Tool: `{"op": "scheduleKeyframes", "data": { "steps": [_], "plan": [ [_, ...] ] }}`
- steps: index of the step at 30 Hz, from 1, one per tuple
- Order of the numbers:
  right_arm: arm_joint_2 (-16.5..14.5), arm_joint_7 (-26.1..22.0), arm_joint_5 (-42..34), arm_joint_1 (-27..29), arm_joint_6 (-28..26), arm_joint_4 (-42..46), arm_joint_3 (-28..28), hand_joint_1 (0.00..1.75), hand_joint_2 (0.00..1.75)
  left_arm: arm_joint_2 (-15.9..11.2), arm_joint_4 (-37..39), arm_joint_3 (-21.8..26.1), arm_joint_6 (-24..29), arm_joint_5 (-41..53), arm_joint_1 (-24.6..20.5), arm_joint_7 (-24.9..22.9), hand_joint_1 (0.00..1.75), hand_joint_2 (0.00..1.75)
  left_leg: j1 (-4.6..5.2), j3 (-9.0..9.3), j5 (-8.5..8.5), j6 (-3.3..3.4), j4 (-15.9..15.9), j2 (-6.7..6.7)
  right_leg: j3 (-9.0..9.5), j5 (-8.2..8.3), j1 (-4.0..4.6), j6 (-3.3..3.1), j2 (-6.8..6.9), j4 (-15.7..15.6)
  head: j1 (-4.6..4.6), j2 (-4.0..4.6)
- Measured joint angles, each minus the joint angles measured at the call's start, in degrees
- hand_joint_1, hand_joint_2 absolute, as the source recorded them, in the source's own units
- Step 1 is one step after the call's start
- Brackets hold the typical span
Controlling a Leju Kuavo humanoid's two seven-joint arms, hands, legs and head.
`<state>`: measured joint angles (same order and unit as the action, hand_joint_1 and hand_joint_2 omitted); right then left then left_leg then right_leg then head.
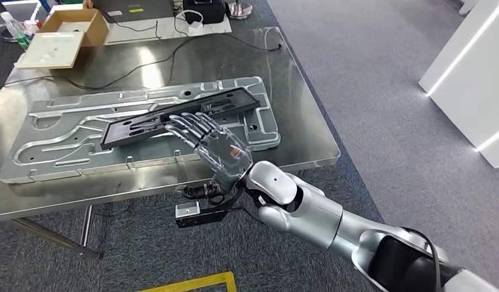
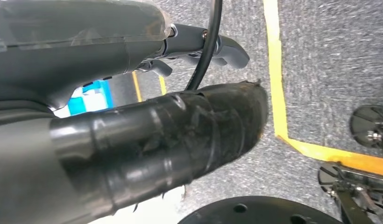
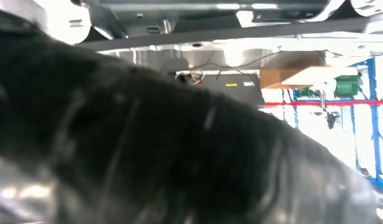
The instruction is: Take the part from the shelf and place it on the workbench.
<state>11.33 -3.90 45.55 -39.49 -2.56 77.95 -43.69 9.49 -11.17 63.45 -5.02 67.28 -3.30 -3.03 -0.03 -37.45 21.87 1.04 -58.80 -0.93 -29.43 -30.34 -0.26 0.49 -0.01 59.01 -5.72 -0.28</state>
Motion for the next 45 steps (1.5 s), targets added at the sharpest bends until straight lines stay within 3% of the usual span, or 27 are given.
{"op": "scheduleKeyframes", "data": {
  "steps": [2, 3, 6, 7, 8, 9, 11, 13, 15, 17, 20, 21, 23, 25, 27, 28, 29, 30, 31, 33, 34, 35, 38, 39, 41, 43, 45],
  "plan": [
    [0.39, 0.17, -0.01, 0.08, -0.06, 0.21, -0.30, 0.00, 0.00, -0.01, 0.00, 0.01, 0.14, 0.08, 0.05, -0.05, 0.00, 0.00, -0.16, -0.33, -0.14, -0.76, -0.14, 0.34, -0.67, 1.01, -0.12, -0.99, 0.32, -0.39, 0.01, 0.01],
    [0.52, 0.24, -0.04, 0.13, -0.08, 0.25, -0.41, 0.00, 0.00, -0.02, 0.00, 0.01, 0.19, 0.11, 0.07, -0.07, 0.00, 0.00, -0.25, -0.84, 1.22, -1.08, -1.09, 0.53, -1.18, 1.70, -0.23, -1.58, 0.56, -0.63, 0.01, 0.02],
    [0.79, 0.32, -0.14, 0.21, -0.13, 0.37, -0.68, 0.00, 0.00, -0.01, 0.00, 0.03, 0.27, 0.16, 0.10, -0.09, 0.00, 0.00, -0.62, -2.94, 9.62, -1.86, -9.12, 0.76, -3.44, 3.88, -0.42, -2.48, 1.02, -0.82, 0.04, 0.02],
    [0.93, 0.32, -0.17, 0.29, -0.14, 0.40, -0.76, 0.00, 0.00, 0.01, 0.00, 0.03, 0.27, 0.22, 0.10, -0.11, 0.00, 0.00, -0.73, -3.24, 11.31, -2.07, -12.21, 0.75, -4.33, 4.58, -0.41, -2.42, 1.07, -0.74, 0.04, 0.02],
    [1.14, 0.33, -0.28, 0.44, -0.16, 0.41, -0.85, 0.00, 0.00, 0.02, 0.00, 0.03, 0.27, 0.31, 0.09, -0.13, 0.00, 0.00, -0.83, -3.03, 11.60, -2.23, -14.31, 0.73, -5.25, 5.26, -0.41, -2.29, 1.16, -0.63, 0.04, 0.02],
    [1.37, 0.34, -0.46, 0.62, -0.17, 0.41, -0.90, 0.00, 0.00, 0.02, 0.00, 0.03, 0.27, 0.42, 0.08, -0.14, 0.00, 0.00, -0.92, -2.15, 10.63, -2.33, -14.97, 0.72, -6.20, 5.92, -0.41, -2.14, 1.24, -0.47, 0.04, 0.02],
    [1.85, 0.38, -1.02, 0.89, -0.20, 0.42, -0.94, 0.00, 0.00, -0.01, 0.00, 0.03, 0.27, 0.59, 0.06, -0.15, 0.00, 0.00, -1.04, 2.18, 7.65, -2.25, -11.06, 0.71, -7.99, 7.10, -0.43, -1.75, 1.38, -0.10, 0.05, 0.02],
    [2.34, 0.45, -1.44, 0.96, -0.23, 0.58, -0.88, 0.00, 0.00, -0.03, 0.00, 0.03, 0.30, 0.68, 0.04, -0.17, 0.00, 0.00, -0.89, 8.03, 7.81, -1.78, -3.28, 0.74, -9.13, 8.17, -0.30, -1.17, 1.38, 0.25, 0.04, 0.01],
    [2.84, 0.52, -1.61, 1.02, -0.29, 0.71, -0.79, 0.00, 0.00, -0.04, 0.00, 0.03, 0.34, 0.73, 0.02, -0.19, 0.00, 0.00, -0.56, 10.59, 9.06, -1.06, 1.30, 0.80, -9.51, 9.36, -0.24, -0.45, 1.46, 0.10, 0.02, 0.00],
    [3.38, 0.58, -1.73, 1.23, -0.34, 0.71, -0.72, 0.00, 0.00, -0.01, 0.00, 0.03, 0.36, 0.76, 0.03, -0.20, 0.00, 0.00, -0.56, 9.93, 8.24, -0.09, 2.00, 0.70, -9.73, 10.15, -0.35, 0.33, 1.39, -0.27, 0.02, 0.01],
    [4.09, 0.63, -1.90, 1.57, -0.37, 0.71, -0.63, 0.00, 0.00, 0.04, 0.00, 0.03, 0.36, 0.79, -0.04, -0.23, 0.00, 0.00, -0.76, 8.58, 6.42, 1.38, 2.35, 0.32, -11.00, 6.04, -0.59, 1.05, 0.63, 2.16, 0.00, 0.02],
    [4.16, 0.64, -1.92, 1.61, -0.37, 0.71, -0.62, 0.00, 0.00, 0.04, 0.00, 0.03, 0.36, 0.79, -0.05, -0.23, 0.00, 0.00, -0.75, 8.33, 6.18, 1.61, 2.35, 0.29, -11.30, 4.80, -0.57, 1.12, 0.54, 2.97, -0.02, 0.02],
    [4.20, 0.64, -1.93, 1.63, -0.37, 0.71, -0.61, 0.00, 0.00, 0.04, 0.00, 0.03, 0.36, 0.79, -0.05, -0.23, 0.00, 0.00, -0.74, 8.22, 6.05, 1.68, 2.34, 0.26, -11.50, 4.08, -0.57, 1.16, 0.50, 3.62, -0.01, 0.02],
    [4.44, 0.69, -1.99, 1.86, -0.37, 0.71, -0.56, 0.00, 0.00, 0.04, 0.00, 0.03, 0.38, 0.79, -0.02, -0.23, 0.00, 0.00, -0.55, 6.46, 4.78, 1.83, 2.15, 0.26, -12.38, 1.21, -0.57, 1.40, 0.43, 9.47, 0.01, 0.02],
    [4.80, 0.75, -2.06, 2.20, -0.39, 0.72, -0.51, 0.00, 0.00, 0.04, 0.00, 0.03, 0.42, 0.79, 0.01, -0.25, 0.00, 0.00, -0.14, 3.06, 2.49, 1.84, 1.64, 0.37, -9.36, 0.73, -0.40, 1.13, 0.29, 12.21, 0.02, 0.02],
    [4.92, 0.77, -2.08, 2.30, -0.40, 0.77, -0.47, 0.00, 0.00, 0.10, 0.00, 0.03, 0.42, 0.79, 0.02, -0.25, 0.00, 0.00, 0.07, 1.64, 1.53, 1.70, 1.33, 0.44, -5.80, 1.38, -0.18, 0.63, 0.18, 9.48, 0.02, 0.02],
    [4.94, 0.77, -2.08, 2.23, -0.43, 0.90, -0.40, 0.00, 0.00, 0.18, 0.00, 0.03, 0.41, 0.79, 0.01, -0.25, 0.00, 0.00, 0.19, 0.90, 0.95, 1.48, 1.08, 0.48, -2.09, 1.41, 0.02, 0.12, 0.13, 4.42, 0.02, 0.01],
    [4.95, 0.77, -2.10, 2.17, -0.45, 1.04, -0.31, 0.00, 0.00, 0.25, 0.00, 0.03, 0.41, 0.80, 0.01, -0.25, 0.00, 0.00, 0.22, 0.56, 0.45, 1.19, 1.01, 0.47, 0.21, 0.73, 0.28, -0.27, 0.09, 0.90, 0.02, 0.01],
    [4.98, 0.77, -2.12, 2.12, -0.46, 1.18, -0.21, 0.00, 0.00, 0.32, 0.00, 0.03, 0.40, 0.81, 0.01, -0.24, 0.00, 0.00, 0.17, 0.34, -0.07, 0.84, 1.04, 0.45, 1.48, 0.08, 0.50, -0.58, 0.10, -1.36, 0.02, -0.01],
    [5.05, 0.80, -2.17, 2.18, -0.48, 1.31, -0.11, 0.00, 0.00, 0.32, 0.00, 0.03, 0.40, 0.88, 0.03, -0.23, 0.00, 0.00, 0.01, 0.11, -0.85, 0.13, 1.27, 0.44, 1.30, 0.83, 0.53, -1.11, 0.24, -2.53, 0.01, -0.01],
    [5.10, 0.83, -2.20, 2.24, -0.48, 1.32, -0.10, 0.00, 0.00, 0.29, 0.00, 0.03, 0.40, 0.92, 0.03, -0.23, 0.00, 0.00, -0.05, -0.21, -0.23, -0.19, 0.91, 0.53, 0.95, 1.51, 0.36, -1.51, 0.38, -2.87, 0.01, -0.01],
    [5.13, 0.86, -2.25, 2.32, -0.49, 1.33, -0.09, 0.00, 0.00, 0.27, 0.00, 0.03, 0.40, 0.96, 0.03, -0.23, 0.00, 0.00, -0.08, -0.78, 1.56, -0.50, -0.39, 0.62, 0.40, 2.31, 0.14, -1.90, 0.51, -3.17, 0.01, 0.00],
    [5.22, 0.91, -2.36, 2.69, -0.52, 1.32, 0.01, 0.00, 1.31, 0.19, 0.00, 0.03, 0.40, 0.97, 0.03, -0.25, 0.00, 0.00, -0.51, -3.47, 9.91, -1.40, -10.17, 0.73, -2.04, 4.51, -0.12, -2.33, 0.70, -3.26, 0.03, 0.00],
    [5.26, 0.92, -2.40, 2.93, -0.52, 1.32, 0.09, 0.00, 1.75, 0.17, 0.00, 0.03, 0.39, 0.98, 0.03, -0.25, 0.00, 0.00, -0.72, -3.95, 11.04, -1.69, -13.43, 0.72, -2.98, 5.18, -0.17, -2.18, 0.73, -3.13, 0.02, 0.00],
    [5.35, 0.93, -2.59, 3.52, -0.52, 1.30, 0.36, 0.00, 1.75, 0.12, 0.00, 0.03, 0.37, 1.03, 0.02, -0.25, 0.00, 0.00, -1.17, -2.53, 9.39, -2.28, -15.19, 0.71, -5.05, 6.39, -0.41, -1.66, 0.85, -2.61, 0.03, 0.00],
    [5.53, 1.16, -3.15, 4.30, -0.62, 1.32, 0.96, 0.00, 1.75, 0.03, 0.00, 0.03, 0.38, 1.07, -0.04, -0.25, 0.00, 0.00, -1.70, 2.73, 6.91, -2.88, -9.45, 0.71, -7.09, 7.30, -0.76, -0.87, 0.93, -1.69, 0.04, -0.01],
    [5.92, 1.55, -4.02, 5.92, -1.15, 1.32, 2.19, 0.00, 1.75, -0.01, 0.00, 0.03, 0.38, 1.05, -0.03, -0.26, 0.00, 0.00, -1.75, 8.05, 7.66, -2.77, -1.90, 1.04, -8.45, 8.01, -0.77, -0.02, 1.02, -0.72, 0.02, -0.01]
  ]
}}
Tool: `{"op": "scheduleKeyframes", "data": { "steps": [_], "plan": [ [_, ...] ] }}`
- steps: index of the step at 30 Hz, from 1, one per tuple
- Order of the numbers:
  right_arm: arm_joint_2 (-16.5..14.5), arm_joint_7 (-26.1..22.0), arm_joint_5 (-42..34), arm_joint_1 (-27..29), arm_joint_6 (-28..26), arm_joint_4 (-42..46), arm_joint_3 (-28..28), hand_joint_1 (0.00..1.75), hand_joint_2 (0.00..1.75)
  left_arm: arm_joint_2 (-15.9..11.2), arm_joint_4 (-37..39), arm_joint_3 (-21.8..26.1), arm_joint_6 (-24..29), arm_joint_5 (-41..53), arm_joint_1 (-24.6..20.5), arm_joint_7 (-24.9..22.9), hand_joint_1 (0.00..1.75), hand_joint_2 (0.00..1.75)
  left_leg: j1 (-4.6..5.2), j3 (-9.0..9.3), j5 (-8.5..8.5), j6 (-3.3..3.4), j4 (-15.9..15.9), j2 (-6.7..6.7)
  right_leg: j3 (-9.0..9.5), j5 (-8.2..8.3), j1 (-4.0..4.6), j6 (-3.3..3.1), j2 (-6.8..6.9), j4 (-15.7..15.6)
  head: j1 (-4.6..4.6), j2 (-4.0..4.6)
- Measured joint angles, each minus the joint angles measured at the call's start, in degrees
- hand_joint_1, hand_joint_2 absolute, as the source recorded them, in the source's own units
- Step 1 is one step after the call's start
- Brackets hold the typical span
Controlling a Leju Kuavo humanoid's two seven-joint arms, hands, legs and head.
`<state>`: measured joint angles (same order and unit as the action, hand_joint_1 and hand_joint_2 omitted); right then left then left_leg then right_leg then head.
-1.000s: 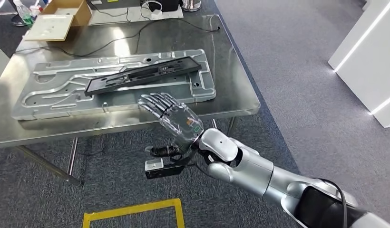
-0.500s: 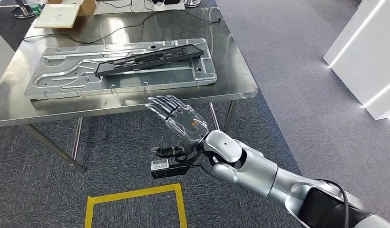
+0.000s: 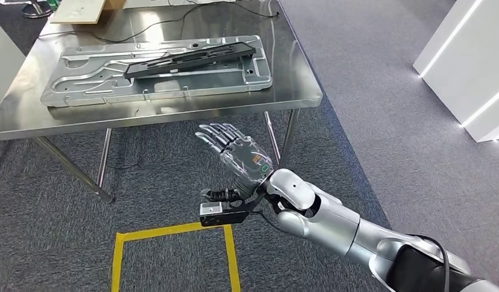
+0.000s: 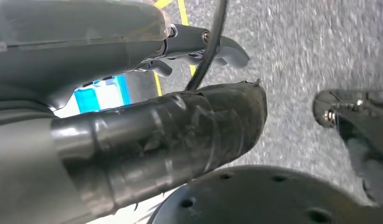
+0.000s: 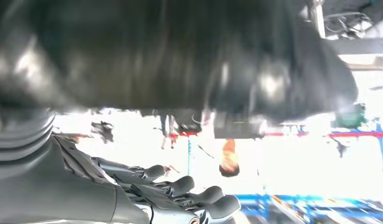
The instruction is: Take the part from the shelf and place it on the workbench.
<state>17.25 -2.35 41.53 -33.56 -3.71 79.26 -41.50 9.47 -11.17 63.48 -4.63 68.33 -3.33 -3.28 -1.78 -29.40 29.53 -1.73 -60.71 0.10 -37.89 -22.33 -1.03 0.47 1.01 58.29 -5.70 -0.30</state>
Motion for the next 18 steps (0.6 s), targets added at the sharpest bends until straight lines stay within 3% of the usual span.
{"op": "scheduleKeyframes", "data": {
  "steps": [2, 4, 5, 6, 8, 9, 10, 11, 12, 14, 16, 18],
  "plan": [
    [0.40, 0.27, -0.53, 3.11, -1.28, -0.13, 1.61, 0.00, 1.75, 0.01, 0.00, 0.05, 0.00, -0.13, 0.10, -0.04, 0.00, 0.00, 0.33, 1.51, 1.05, 0.87, 2.88, 0.37, -0.37, 0.81, 0.21, 0.72, 0.22, 0.23, -0.04, 0.01],
    [0.67, 0.34, -0.88, 7.47, -2.97, -0.62, 3.13, 0.00, 1.75, 0.02, 0.00, 0.20, 0.03, -0.32, 0.18, -0.20, 0.00, 0.00, 0.28, 0.71, 0.37, 2.14, 2.88, 0.29, -0.64, 0.72, 0.06, 1.34, 0.21, 0.33, -0.07, 0.01],
    [0.73, 0.13, -1.19, 9.95, -3.71, -1.01, 3.93, 0.00, 1.75, 0.02, 0.00, 0.28, 0.10, -0.37, 0.20, -0.28, 0.00, 0.00, 0.28, 0.17, -0.18, 2.85, 2.92, 0.20, -1.07, -0.77, -0.08, 1.57, 0.06, 1.37, -0.07, 0.02],
    [0.73, -0.25, -1.72, 12.56, -4.38, -1.58, 4.88, 0.00, 1.75, 0.02, 0.00, 0.36, 0.18, -0.39, 0.19, -0.38, 0.00, 0.00, 0.31, -0.44, -0.78, 3.52, 3.00, 0.12, -1.74, -3.26, -0.20, 1.74, -0.14, 3.51, -0.08, 0.02],
    [0.22, -1.57, -3.51, 17.97, -5.20, -3.57, 7.48, 0.00, 1.75, 0.01, 0.00, 0.47, 0.32, -0.39, 0.22, -0.54, 0.00, 0.00, 0.76, -1.81, -1.91, 4.34, 2.94, 0.16, -3.40, -9.10, -0.18, 1.87, -0.43, 10.56, -0.07, 0.03],
    [-0.37, -2.35, -4.73, 20.61, -5.54, -5.30, 9.14, 0.00, 1.75, 0.01, 0.00, 0.56, 0.37, -0.37, 0.28, -0.65, 0.00, 0.00, 1.04, -2.57, -2.44, 4.55, 2.89, 0.24, -3.93, -10.72, -0.08, 1.81, -0.53, 14.00, -0.07, 0.03],
    [-1.17, -3.24, -5.98, 23.01, -5.91, -7.52, 10.84, 0.00, 1.75, 0.01, 0.00, 0.68, 0.41, -0.35, 0.34, -0.74, 0.00, 0.00, 1.35, -3.36, -2.96, 4.68, 2.80, 0.30, -3.80, -11.01, 0.09, 1.59, -0.61, 16.12, -0.06, 0.03],
    [-2.13, -4.31, -7.15, 25.03, -6.48, -10.31, 12.53, 0.00, 1.75, 0.01, 0.00, 0.83, 0.45, -0.31, 0.39, -0.85, 0.00, 0.00, 1.70, -4.11, -3.45, 4.79, 2.72, 0.34, -2.74, -10.16, 0.34, 1.15, -0.69, 16.31, -0.06, 0.03],
    [-3.09, -5.39, -8.20, 26.57, -7.08, -13.34, 14.03, 0.00, 1.75, 0.01, 0.00, 0.98, 0.52, -0.27, 0.41, -0.92, 0.00, 0.00, 2.08, -4.76, -3.89, 4.87, 2.66, 0.35, -0.65, -8.71, 0.68, 0.46, -0.74, 14.41, -0.06, 0.03],
    [-4.85, -7.38, -10.49, 28.27, -7.83, -19.93, 16.79, 0.00, 1.75, 0.22, 0.02, 1.21, 0.61, -0.11, 0.36, -0.78, 0.00, 0.87, 2.56, -5.63, -4.62, 4.93, 2.63, 0.29, 5.54, -7.27, 1.77, -1.61, -0.68, 6.40, -0.04, 0.02],
    [-6.55, -8.94, -14.16, 28.75, -7.41, -27.73, 20.08, 0.00, 1.75, 0.49, 0.04, 1.31, 0.63, 0.04, 0.26, 0.38, 0.00, 1.75, 2.67, -5.88, -5.05, 4.76, 2.70, 0.12, 9.87, -7.98, 2.59, -2.77, -0.41, -0.47, -0.04, 0.01],
    [-8.53, -10.20, -18.64, 28.90, -6.42, -37.02, 24.07, 0.00, 1.75, 0.51, 0.04, 1.32, 0.64, 0.14, 0.09, 1.52, 0.00, 1.75, 2.58, -5.84, -5.07, 4.74, 2.85, 0.06, 10.74, -8.55, 2.74, -1.98, -0.19, -2.68, -0.04, 0.01]
  ]
}}
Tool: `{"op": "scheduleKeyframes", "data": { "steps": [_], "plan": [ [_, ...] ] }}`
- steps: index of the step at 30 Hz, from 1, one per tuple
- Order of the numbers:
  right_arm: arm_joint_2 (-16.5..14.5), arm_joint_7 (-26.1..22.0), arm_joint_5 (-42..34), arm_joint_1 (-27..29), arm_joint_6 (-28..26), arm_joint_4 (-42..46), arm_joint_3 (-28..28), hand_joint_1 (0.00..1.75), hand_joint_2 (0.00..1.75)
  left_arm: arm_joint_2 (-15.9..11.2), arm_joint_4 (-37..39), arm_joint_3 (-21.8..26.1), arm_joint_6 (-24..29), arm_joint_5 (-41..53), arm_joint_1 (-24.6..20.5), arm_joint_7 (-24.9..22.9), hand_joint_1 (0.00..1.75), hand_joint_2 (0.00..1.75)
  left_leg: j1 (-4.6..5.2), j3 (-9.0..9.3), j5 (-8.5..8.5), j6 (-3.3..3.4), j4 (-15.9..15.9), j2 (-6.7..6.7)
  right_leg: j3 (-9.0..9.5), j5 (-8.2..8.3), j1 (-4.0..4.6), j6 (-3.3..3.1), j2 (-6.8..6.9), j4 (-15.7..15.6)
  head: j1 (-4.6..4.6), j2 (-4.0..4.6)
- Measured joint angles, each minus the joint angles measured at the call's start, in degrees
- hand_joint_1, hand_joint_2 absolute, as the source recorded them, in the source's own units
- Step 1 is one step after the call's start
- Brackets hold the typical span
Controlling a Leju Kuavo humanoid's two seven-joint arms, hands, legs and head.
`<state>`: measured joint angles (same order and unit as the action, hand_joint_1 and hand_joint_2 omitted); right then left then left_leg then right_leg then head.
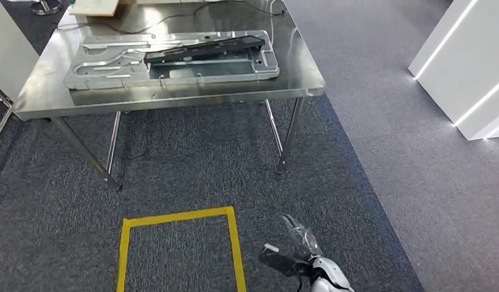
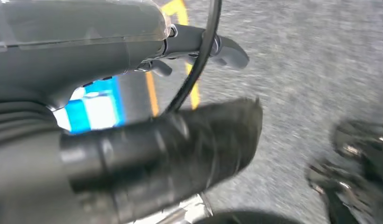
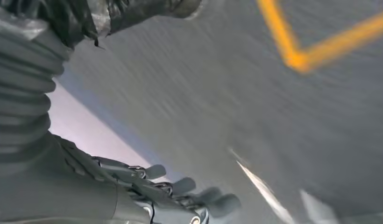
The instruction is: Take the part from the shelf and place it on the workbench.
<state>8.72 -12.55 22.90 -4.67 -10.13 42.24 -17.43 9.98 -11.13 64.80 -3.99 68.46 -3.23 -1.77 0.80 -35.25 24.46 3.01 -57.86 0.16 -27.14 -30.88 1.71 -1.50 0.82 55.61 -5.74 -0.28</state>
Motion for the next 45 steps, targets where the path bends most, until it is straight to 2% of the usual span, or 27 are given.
{"op": "scheduleKeyframes", "data": {
  "steps": [2, 3, 7, 11, 13, 15, 17, 19, 21, 23, 24, 25, 27, 28, 30, 32, 33, 34, 35, 37, 38, 39, 40, 41, 42, 44, 45],
  "plan": [
    [-1.78, -1.00, -2.80, 0.46, 0.60, -8.42, 3.67, 0.00, 1.75, -0.04, 0.00, 0.02, 0.01, 0.10, -0.18, 0.13, 0.00, 1.75, -0.15, -0.01, -0.23, -0.08, 0.15, 0.06, -0.03, 0.02, 0.07, 0.25, 0.07, -0.18, 0.01, 0.02],
    [-2.48, -1.41, -3.32, 0.73, 0.64, -11.73, 5.17, 0.00, 1.75, -0.04, 0.00, 0.03, 0.01, 0.14, -0.18, 0.09, 0.00, 1.75, -0.18, -0.06, -0.57, -0.24, 0.21, 0.07, -0.14, 0.36, 0.12, 0.15, 0.05, -0.12, 0.00, 0.02],
    [-4.47, -0.93, -3.89, 0.94, 1.09, -20.25, 8.86, 0.00, 1.75, -0.07, 0.00, 0.07, -0.01, 0.54, -0.16, -0.24, 0.00, 1.75, -0.21, -0.39, -1.48, -0.24, 0.47, -0.10, -0.80, 1.40, 0.14, 0.34, -0.13, -0.03, 0.01, 0.02],
    [-6.09, 5.84, -7.99, 1.17, 6.01, -25.47, 11.84, 0.00, 0.00, -0.10, 0.00, 0.05, 0.24, 1.39, -0.21, -1.25, 0.00, 1.75, -0.23, -0.44, -1.85, -0.30, 0.63, -0.11, -0.96, 1.61, 0.13, 0.30, -0.09, 0.03, 0.01, 0.02],
    [-6.90, 10.39, -12.46, 1.73, 10.34, -27.39, 14.61, 0.00, 0.00, -0.10, 0.00, 0.02, 0.73, 1.57, -0.18, -0.98, 0.00, 0.87, -0.24, -0.45, -1.91, -0.36, 0.66, -0.10, -0.98, 1.63, 0.14, 0.28, -0.08, 0.09, 0.01, 0.02],
    [-7.77, 13.64, -17.52, 2.51, 13.39, -28.70, 18.35, 0.00, 0.87, -0.11, 0.00, 0.11, 1.01, 1.03, -0.13, 0.02, 0.00, 0.00, -0.12, -0.48, -1.89, -0.32, 0.64, -0.09, -1.00, 1.70, 0.10, 0.37, -0.09, 0.04, 0.02, 0.01],
    [-8.53, 15.46, -20.42, 3.04, 14.25, -29.53, 21.93, 0.00, 1.75, -0.06, 0.01, 0.27, 1.04, 0.54, -0.08, 0.84, 0.00, 0.00, -0.20, -0.28, -2.12, 0.08, 1.26, -0.05, -0.86, 1.81, 0.10, 0.66, -0.03, -0.14, 0.03, 0.01],
    [-9.04, 16.45, -20.71, 3.26, 14.57, -30.12, 24.26, 0.00, 1.75, 0.05, 0.02, 0.38, 1.21, 0.47, -0.14, 1.09, 0.00, 0.00, -0.65, 0.13, -2.93, 0.57, 2.69, 0.03, -1.21, 0.37, 0.03, 1.22, -0.22, 1.14, -0.02, 0.02],
    [-9.43, 16.26, -20.32, 3.40, 15.16, -30.59, 25.53, 0.00, 1.75, 0.11, 0.02, 0.44, 1.52, 0.48, -0.25, 1.20, 0.00, 0.00, -0.93, -0.02, -3.73, 0.74, 3.50, 0.28, -3.30, -3.92, -0.61, 1.96, -0.57, 6.53, -0.05, 0.02],
    [-9.85, 15.30, -19.48, 3.45, 15.65, -30.96, 26.23, 0.00, 1.75, 0.11, 0.02, 0.46, 1.84, 0.63, -0.23, 1.24, 0.00, 0.00, -1.05, -0.83, -4.23, 0.48, 3.42, 0.81, -5.81, -7.92, -1.65, 2.73, -0.67, 13.18, -0.03, 0.02],
    [-10.05, 14.72, -18.91, 3.47, 15.81, -31.12, 26.41, 0.00, 1.75, 0.10, 0.02, 0.46, 2.01, 0.79, -0.20, 1.24, 0.00, 0.00, -1.20, -1.35, -4.47, 0.18, 3.21, 1.17, -6.06, -8.41, -2.16, 3.12, -0.68, 14.52, -0.03, 0.01],
    [-10.21, 14.15, -18.30, 3.49, 15.91, -31.23, 26.50, 0.00, 1.75, 0.10, 0.02, 0.46, 2.24, 0.96, -0.18, 1.24, 0.00, 0.00, -1.42, -1.92, -4.72, -0.17, 2.91, 1.62, -5.22, -7.76, -2.65, 3.52, -0.73, 13.67, -0.03, 0.01],
    [-10.53, 13.01, -17.07, 3.49, 16.10, -31.38, 26.54, 0.00, 1.75, 0.07, 0.02, 0.45, 2.77, 1.40, -0.27, 1.25, 0.00, 0.00, -1.97, -3.36, -5.24, -1.02, 1.84, 2.65, -0.92, -4.83, -3.60, 4.37, -1.74, 6.65, -0.04, 0.01],
    [-10.78, 12.51, -16.50, 3.48, 16.18, -31.43, 26.54, 0.00, 1.75, -0.01, -0.01, 0.44, 3.06, 1.57, -0.35, 1.25, 0.00, 0.00, -2.05, -4.01, -5.44, -1.56, 1.23, 3.18, 0.83, -3.63, -3.69, 4.58, -2.67, 3.36, -0.08, 0.01],
    [-11.22, 11.77, -15.68, 3.42, 16.26, -31.54, 26.51, 0.00, 1.75, -0.14, -0.05, 0.43, 3.49, 1.83, -0.41, 1.26, 0.00, 0.00, -1.99, -4.76, -5.90, -2.60, 0.52, 4.05, 2.15, -2.43, -3.63, 3.90, -3.79, 0.66, -0.05, 0.00],
    [-11.51, 11.50, -15.38, 3.39, 16.27, -31.64, 26.49, 0.00, 1.75, -0.21, -0.07, 0.42, 3.81, 1.99, -0.12, 1.26, 0.00, 0.00, -2.04, -4.84, -6.68, -3.50, 0.83, 4.89, 1.70, -1.81, -3.33, 2.51, -3.00, 1.27, 0.01, 0.01],
    [-11.61, 11.49, -15.36, 3.35, 16.27, -31.69, 26.48, 0.00, 1.75, -0.22, -0.07, 0.42, 3.94, 2.07, 0.06, 1.23, 0.00, 0.00, -2.18, -5.04, -6.68, -3.79, 0.74, 4.72, 1.53, -1.47, -3.27, 1.95, -2.34, 1.31, 0.02, 0.00],
    [-11.71, 11.52, -15.35, 3.35, 16.27, -31.73, 26.48, 0.00, 1.75, -0.24, -0.07, 0.42, 4.10, 2.14, 0.20, 1.19, 0.00, 0.00, -2.23, -5.50, -5.80, -4.00, -0.17, 4.02, 1.29, -1.09, -3.23, 1.35, -1.61, 1.28, 0.02, 0.01],
    [-11.77, 11.60, -15.34, 3.39, 16.27, -31.78, 26.48, 0.00, 1.75, -0.25, -0.07, 0.42, 4.25, 2.20, 0.24, 1.11, 0.00, 0.00, -2.26, -6.39, -3.92, -4.11, -2.41, 2.95, 0.95, -0.70, -3.22, 0.81, -0.84, 1.22, 0.03, 0.01],
    [-11.82, 11.99, -15.28, 3.57, 16.29, -31.88, 26.48, 0.00, 1.75, -0.25, -0.07, 0.42, 4.54, 2.29, 0.11, 0.89, 0.00, 0.00, -2.21, -8.83, 1.71, -4.21, -10.25, 0.82, 0.23, -0.21, -2.91, 0.26, 0.65, 1.27, 0.07, 0.02],
    [-11.82, 12.27, -15.24, 3.70, 16.30, -31.97, 26.48, 0.00, 1.75, -0.27, -0.07, 0.42, 4.68, 2.31, 0.05, 0.75, 0.00, 0.00, -2.21, -9.73, 4.00, -4.26, -14.16, 0.41, -0.08, -0.06, -2.74, 0.20, 1.45, 1.33, 0.08, 0.01],
    [-11.83, 12.53, -15.19, 3.79, 16.34, -32.07, 26.48, 0.00, 1.75, -0.30, -0.07, 0.43, 4.80, 2.33, 0.05, 0.62, 0.00, 0.00, -2.20, -9.78, 5.31, -4.23, -16.53, 0.22, -0.31, 0.04, -2.58, 0.19, 2.27, 1.39, 0.08, 0.02],
    [-11.84, 12.76, -15.13, 3.83, 16.39, -32.15, 26.48, 0.00, 1.75, -0.33, -0.07, 0.43, 4.88, 2.33, 0.07, 0.48, 0.00, 0.00, -2.16, -8.65, 5.54, -4.08, -16.66, 0.09, -0.45, 0.08, -2.45, 0.20, 3.07, 1.43, 0.07, 0.02],
    [-11.88, 12.96, -15.07, 3.81, 16.49, -32.20, 26.48, 0.00, 1.75, -0.36, -0.07, 0.44, 4.94, 2.33, 0.11, 0.36, 0.00, 0.00, -2.06, -6.35, 4.88, -3.79, -14.48, -0.22, -0.49, 0.10, -2.34, 0.22, 3.83, 1.46, 0.08, 0.02],
    [-11.93, 13.09, -15.00, 3.76, 16.62, -32.23, 26.48, 0.00, 1.75, -0.41, -0.07, 0.44, 4.98, 2.33, 0.13, 0.28, 0.00, 0.00, -1.85, -3.29, 3.76, -3.32, -10.61, -1.03, -0.41, 0.08, -2.25, 0.26, 4.52, 1.48, 0.08, 0.02],
    [-12.10, 13.20, -15.08, 3.73, 16.74, -32.24, 26.49, 0.00, 1.75, -0.41, -0.07, 0.40, 4.98, 2.67, 0.01, 0.50, 0.00, 0.00, -1.02, 1.84, 2.63, -2.25, -3.07, -3.93, -0.23, -0.10, -1.93, 0.58, 5.74, 1.54, 0.07, 0.02],
    [-12.19, 13.20, -15.31, 3.74, 16.60, -32.25, 26.51, 0.00, 1.75, -0.18, -0.07, 0.27, 5.07, 3.14, -0.04, 0.80, 0.00, 0.00, -0.65, 2.97, 2.60, -1.85, -1.11, -4.91, -0.14, -0.19, -1.81, 0.84, 6.35, 1.58, 0.06, 0.02]
  ]
}}
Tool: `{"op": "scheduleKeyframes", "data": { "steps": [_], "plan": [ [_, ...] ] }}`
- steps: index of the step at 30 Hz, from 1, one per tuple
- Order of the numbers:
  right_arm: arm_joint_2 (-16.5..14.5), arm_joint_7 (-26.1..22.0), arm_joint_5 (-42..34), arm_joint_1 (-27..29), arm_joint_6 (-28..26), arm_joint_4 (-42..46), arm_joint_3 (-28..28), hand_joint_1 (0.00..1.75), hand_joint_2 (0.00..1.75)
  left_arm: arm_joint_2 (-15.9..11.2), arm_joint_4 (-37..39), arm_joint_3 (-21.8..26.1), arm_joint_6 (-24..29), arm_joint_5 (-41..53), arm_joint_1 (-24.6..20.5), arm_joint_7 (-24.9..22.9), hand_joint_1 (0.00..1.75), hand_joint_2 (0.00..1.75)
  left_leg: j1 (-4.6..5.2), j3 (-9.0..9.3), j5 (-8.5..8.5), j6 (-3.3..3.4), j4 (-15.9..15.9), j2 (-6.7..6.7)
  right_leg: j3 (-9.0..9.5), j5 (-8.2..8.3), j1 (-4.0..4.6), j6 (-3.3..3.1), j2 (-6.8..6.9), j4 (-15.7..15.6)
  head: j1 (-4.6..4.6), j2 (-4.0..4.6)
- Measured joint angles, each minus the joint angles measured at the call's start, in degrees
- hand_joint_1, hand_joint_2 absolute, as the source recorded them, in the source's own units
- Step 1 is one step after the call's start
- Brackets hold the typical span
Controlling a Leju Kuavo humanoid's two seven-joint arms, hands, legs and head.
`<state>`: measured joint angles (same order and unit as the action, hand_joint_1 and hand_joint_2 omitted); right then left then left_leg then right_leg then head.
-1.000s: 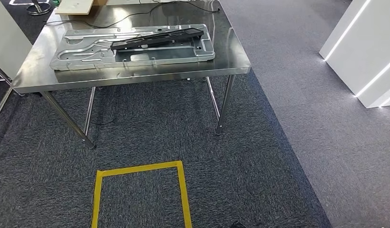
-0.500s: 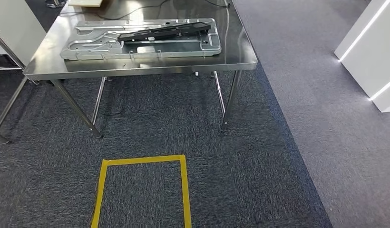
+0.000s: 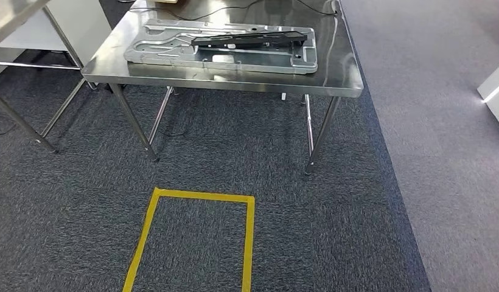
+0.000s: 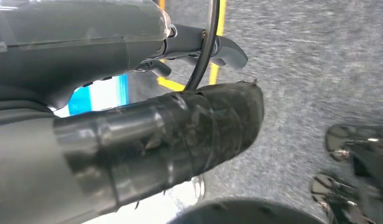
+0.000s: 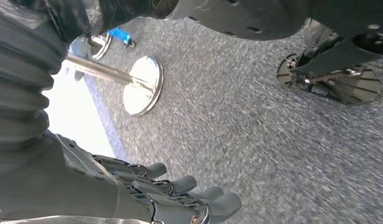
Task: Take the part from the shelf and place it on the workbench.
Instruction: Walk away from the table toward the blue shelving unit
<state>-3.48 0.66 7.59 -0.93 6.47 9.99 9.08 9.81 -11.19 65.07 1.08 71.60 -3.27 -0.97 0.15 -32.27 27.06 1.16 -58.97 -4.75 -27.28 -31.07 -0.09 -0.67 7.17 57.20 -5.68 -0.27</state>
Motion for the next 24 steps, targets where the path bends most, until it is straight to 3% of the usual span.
{"op": "scheduleKeyframes", "data": {
  "steps": [1, 3, 5, 7, 9, 10, 11, 12, 14, 16, 18, 19, 20, 22, 24],
  "plan": [
    [-0.15, 0.00, -0.27, -0.03, -0.24, -0.01, 0.03, 0.00, 1.75, 0.41, 0.00, -0.20, 0.27, 0.58, -0.01, 0.34, 0.00, 0.00, 0.28, 0.24, 0.22, 0.25, 0.67, -0.27, 0.08, -0.05, 0.11, 0.28, 0.63, 0.00, -0.02, 0.00],
    [-0.40, -0.03, -0.67, -0.21, -0.72, 0.00, 0.07, 0.00, 1.75, 1.59, 0.00, -0.65, 1.19, 1.48, 0.14, 0.80, 0.00, 0.00, 0.16, 0.10, -0.10, 0.70, 1.07, 1.08, 0.45, -0.29, 0.10, 0.93, 1.36, 0.03, -0.04, -0.01],
    [-0.55, -0.21, -0.67, -0.20, -0.83, 0.00, 0.08, 0.00, 1.75, 2.58, 0.00, -0.99, 1.96, 1.74, 0.11, 0.99, 0.00, 0.00, -0.18, 0.12, -0.62, 1.39, 1.73, 2.40, -0.20, -2.17, -0.11, 1.50, -1.41, 2.14, -0.05, -0.01],
    [-0.57, -0.45, -0.54, 0.05, -0.68, -0.03, 0.08, 0.00, 1.75, 3.24, 0.00, -1.38, 2.14, 1.96, -0.04, 1.20, 0.00, 0.00, -0.24, -0.16, -1.02, 1.97, 1.95, 3.75, -3.18, -5.96, -0.41, 1.76, -5.45, 8.53, -0.06, 0.01],
    [-0.57, -0.60, -0.40, 0.21, -0.54, -0.09, 0.08, 0.00, 1.75, 3.60, 0.00, -1.69, 2.04, 2.17, -0.07, 1.37, 0.00, 0.00, -0.13, -0.63, -1.25, 2.20, 1.77, 5.41, -6.29, -8.12, -0.51, 1.87, -6.81, 14.73, -0.05, 0.01],
    [-0.57, -0.64, -0.38, 0.24, -0.50, -0.11, 0.08, 0.00, 1.75, 3.69, 0.00, -1.78, 2.00, 2.23, -0.03, 1.42, 0.00, 0.00, -0.11, -0.80, -1.32, 2.20, 1.60, 6.32, -6.75, -7.57, -0.52, 1.88, -6.99, 15.37, -0.05, 0.01],
    [-0.57, -0.66, -0.38, 0.27, -0.49, -0.14, 0.08, 0.00, 1.75, 3.77, 0.00, -1.83, 1.97, 2.28, 0.03, 1.44, 0.00, 0.00, -0.11, -0.94, -1.36, 2.15, 1.35, 7.22, -6.16, -5.88, -0.55, 1.82, -7.17, 13.76, -0.05, 0.01],
    [-0.57, -0.68, -0.37, 0.29, -0.48, -0.15, 0.08, 0.00, 1.75, 3.85, 0.00, -1.85, 1.96, 2.33, 0.08, 1.45, 0.00, 0.00, -0.12, -1.07, -1.36, 2.06, 1.05, 8.09, -4.69, -3.55, -0.59, 1.67, -7.68, 10.30, -0.05, 0.01],
    [-0.57, -0.75, -0.36, 0.36, -0.45, -0.20, 0.08, 0.00, 1.75, 3.99, 0.00, -1.90, 1.96, 2.43, 0.07, 1.48, 0.00, 0.00, -0.07, -1.46, -1.40, 1.64, 0.43, 9.57, -1.88, -0.59, -0.66, 1.30, -10.03, 3.57, -0.03, 0.00],
    [-0.57, -0.90, -0.33, 0.27, -0.43, -0.25, 0.08, 0.00, 1.75, 4.07, 0.00, -1.97, 1.98, 2.57, 0.01, 1.53, 0.00, 0.00, -0.11, -1.97, -1.69, 0.85, 0.20, 10.68, -1.14, -0.19, -0.53, 0.96, -11.31, 1.28, -0.02, -0.01],
    [-0.66, -1.02, -0.27, 0.01, -0.39, -0.27, 0.08, 0.00, 1.75, 4.07, 0.00, -2.08, 1.99, 2.65, 0.09, 1.57, 0.00, 0.00, -0.23, -2.35, -2.09, 0.04, 0.28, 11.55, -1.17, 0.33, -0.58, 0.41, -10.14, 0.93, -0.04, 0.00],
    [-0.73, -1.04, -0.26, -0.04, -0.38, -0.27, 0.08, 0.00, 1.75, 4.06, 0.00, -2.12, 1.98, 2.65, 0.13, 1.58, 0.00, 0.00, -0.17, -2.65, -1.80, -0.25, -0.15, 10.90, -1.12, 0.62, -0.73, 0.00, -9.47, 0.63, -0.02, 0.00],
    [-0.81, -1.05, -0.24, 0.00, -0.37, -0.27, 0.08, 0.00, 1.75, 4.04, 0.00, -2.14, 1.97, 2.63, 0.14, 1.58, 0.00, 0.00, -0.14, -3.31, -0.85, -0.50, -1.43, 9.68, -1.08, 0.91, -0.91, -0.41, -8.65, 0.33, 0.02, 0.01],
    [-0.87, -1.05, -0.23, 0.29, -0.37, -0.30, 0.09, 0.00, 1.75, 4.03, 0.00, -2.16, 1.97, 2.59, 0.09, 1.57, 0.00, 0.00, -0.25, -5.85, 2.84, -1.00, -7.21, 6.56, -1.19, 1.20, -1.00, -0.88, -6.98, 0.01, 0.10, 0.01],
    [-0.87, -1.05, -0.22, 0.55, -0.37, -0.36, 0.09, 0.00, 1.75, 4.03, 0.00, -2.17, 2.01, 2.54, 0.09, 1.53, 0.00, 0.00, -0.69, -8.59, 5.91, -1.62, -13.87, 5.42, -1.40, 1.22, -0.92, -0.91, -5.14, 0.05, 0.12, 0.01]
  ]
}}
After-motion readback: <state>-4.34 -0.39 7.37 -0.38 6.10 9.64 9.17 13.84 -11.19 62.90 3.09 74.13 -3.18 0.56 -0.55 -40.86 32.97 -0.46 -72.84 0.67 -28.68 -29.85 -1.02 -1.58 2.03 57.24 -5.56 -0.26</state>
